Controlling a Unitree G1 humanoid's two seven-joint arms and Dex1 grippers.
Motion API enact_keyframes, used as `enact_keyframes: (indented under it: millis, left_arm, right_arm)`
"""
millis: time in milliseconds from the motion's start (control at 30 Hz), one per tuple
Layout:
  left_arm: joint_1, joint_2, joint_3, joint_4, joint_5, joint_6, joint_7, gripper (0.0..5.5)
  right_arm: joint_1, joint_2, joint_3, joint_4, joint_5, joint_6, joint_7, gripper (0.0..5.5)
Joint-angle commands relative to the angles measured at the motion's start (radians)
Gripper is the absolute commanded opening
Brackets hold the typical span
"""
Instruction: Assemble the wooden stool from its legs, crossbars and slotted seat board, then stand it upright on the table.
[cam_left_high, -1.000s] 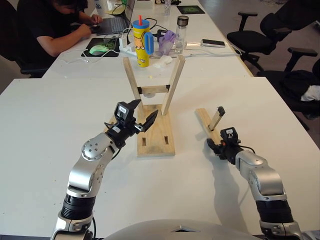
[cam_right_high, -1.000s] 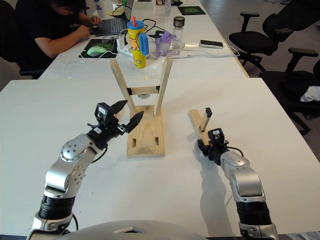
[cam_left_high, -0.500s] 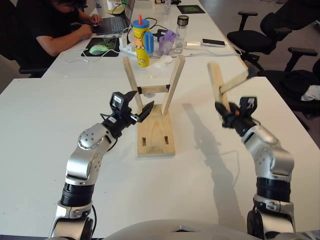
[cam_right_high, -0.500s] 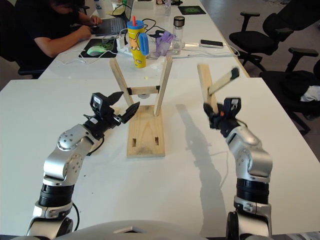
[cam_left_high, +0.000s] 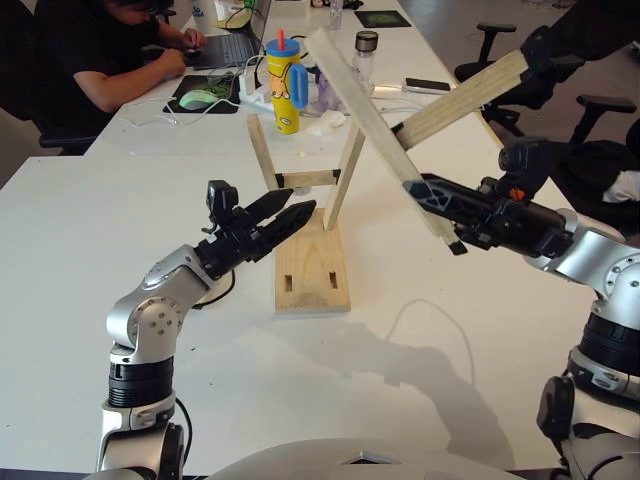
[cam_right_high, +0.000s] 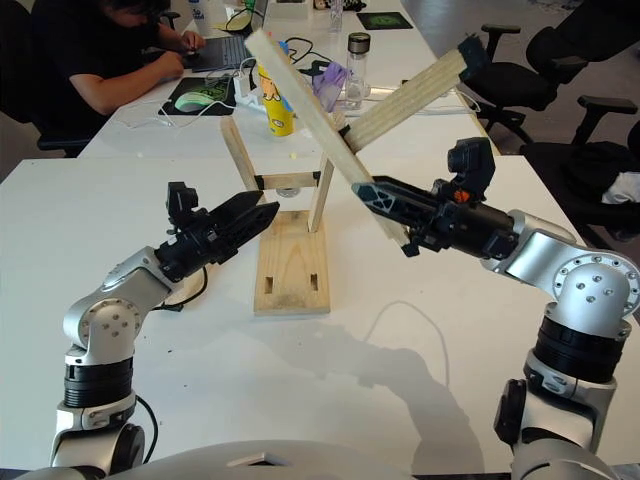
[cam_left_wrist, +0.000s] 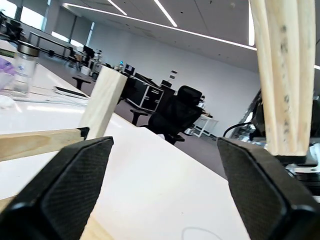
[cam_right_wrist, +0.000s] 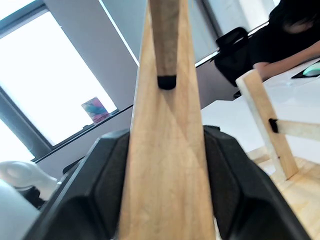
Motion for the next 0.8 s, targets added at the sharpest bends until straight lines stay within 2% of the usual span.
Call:
enact_keyframes:
  millis: [33, 200, 467, 800]
  left_arm:
    - [-0.024, 0.009, 0.057, -0.012, -0.15, 0.079, 0.018, 4.11]
    - [-0.041, 0.027, 0.084, -0.013, -0.308, 0.16, 0.046, 4.74]
    - [-0.081, 0.047, 0.057, 0.021, -0.476, 0.267, 0.082, 4.74]
    - [-0.09, 0.071, 0.034, 0.003, -0.501, 0.276, 0.089, 4.74]
  right_arm:
    - [0.002, -0.048, 0.027, 0.036, -0.004, 0.006, 0.055, 2.05]
    - [0.025, -0.088, 0.078, 0.036, -0.017, 0.012, 0.137, 2.05]
    - [0.075, -0.109, 0.132, -0.006, -0.054, -0.006, 0.209, 2.05]
    - [0.106, -0.124, 0.151, -0.052, -0.042, -0.003, 0.231, 2.05]
